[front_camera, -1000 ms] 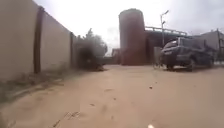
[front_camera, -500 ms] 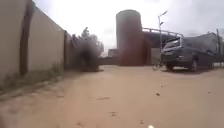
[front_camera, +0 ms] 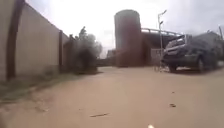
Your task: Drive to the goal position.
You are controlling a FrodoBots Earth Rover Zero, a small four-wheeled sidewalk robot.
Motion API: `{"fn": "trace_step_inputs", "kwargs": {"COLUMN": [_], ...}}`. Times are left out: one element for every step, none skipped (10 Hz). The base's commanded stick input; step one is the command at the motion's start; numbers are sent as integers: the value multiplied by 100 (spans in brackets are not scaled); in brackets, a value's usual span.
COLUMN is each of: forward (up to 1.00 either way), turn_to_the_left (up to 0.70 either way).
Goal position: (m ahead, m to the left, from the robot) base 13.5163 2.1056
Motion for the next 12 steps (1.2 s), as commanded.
{"fn": "trace_step_inputs", "kwargs": {"forward": [100, 100, 100, 100, 100, 100, 100, 100, 100, 100, 100, 100], "turn_to_the_left": [0, 0, 0, 0, 0, 0, 0, 0, 0, 0, 0, 0]}}
